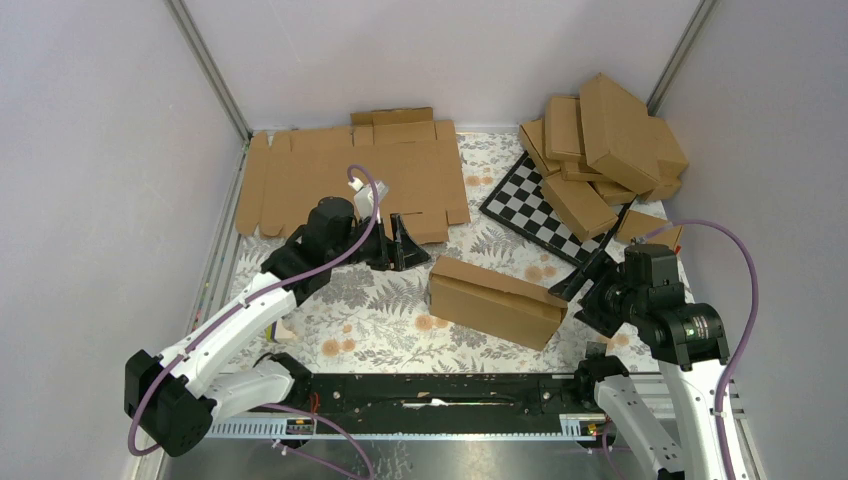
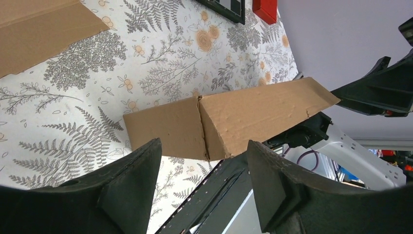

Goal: Fold the paper box

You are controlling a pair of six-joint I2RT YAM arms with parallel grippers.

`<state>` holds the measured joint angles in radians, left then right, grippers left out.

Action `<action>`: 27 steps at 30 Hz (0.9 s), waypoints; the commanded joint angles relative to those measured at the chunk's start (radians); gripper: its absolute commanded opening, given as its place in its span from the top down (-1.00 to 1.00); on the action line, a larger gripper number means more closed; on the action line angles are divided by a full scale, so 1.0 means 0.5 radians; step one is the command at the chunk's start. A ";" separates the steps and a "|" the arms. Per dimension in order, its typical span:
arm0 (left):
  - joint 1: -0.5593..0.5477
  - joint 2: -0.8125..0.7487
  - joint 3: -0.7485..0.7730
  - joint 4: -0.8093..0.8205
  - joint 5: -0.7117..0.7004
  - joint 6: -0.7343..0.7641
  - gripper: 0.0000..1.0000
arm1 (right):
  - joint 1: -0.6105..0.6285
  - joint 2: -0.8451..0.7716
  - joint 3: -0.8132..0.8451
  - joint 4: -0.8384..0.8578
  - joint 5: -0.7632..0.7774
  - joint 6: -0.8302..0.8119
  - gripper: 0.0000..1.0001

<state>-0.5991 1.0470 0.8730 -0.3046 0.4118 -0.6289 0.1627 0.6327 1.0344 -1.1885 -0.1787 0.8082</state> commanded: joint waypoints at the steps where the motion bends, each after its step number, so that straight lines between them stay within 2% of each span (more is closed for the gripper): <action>1: 0.011 0.031 -0.021 0.191 0.077 -0.068 -0.36 | -0.006 -0.019 0.028 -0.064 0.152 -0.048 -0.58; 4: 0.009 0.069 -0.040 0.258 0.088 -0.120 -0.35 | -0.007 -0.031 -0.030 -0.073 0.153 -0.044 -0.51; 7: 0.008 0.115 -0.066 0.350 0.136 -0.184 -0.31 | -0.008 -0.077 -0.083 -0.060 0.150 -0.017 -0.36; 12: -0.011 0.186 -0.065 0.418 0.198 -0.224 -0.10 | -0.005 -0.122 -0.154 -0.070 0.116 -0.008 -0.23; 16: -0.059 0.236 -0.061 0.437 0.227 -0.241 0.03 | -0.006 -0.166 -0.245 -0.031 0.081 0.019 0.01; 24: -0.142 0.308 -0.083 0.449 0.206 -0.240 0.17 | -0.007 -0.178 -0.358 -0.008 0.115 -0.001 0.18; 27: -0.144 0.311 -0.086 0.449 0.193 -0.232 0.23 | -0.008 -0.197 -0.415 -0.015 0.147 -0.014 0.19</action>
<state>-0.6666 1.2011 0.8402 -0.1326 0.4973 -0.7429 0.1623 0.5385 0.8860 -1.1393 -0.1524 0.8204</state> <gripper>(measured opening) 0.400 0.415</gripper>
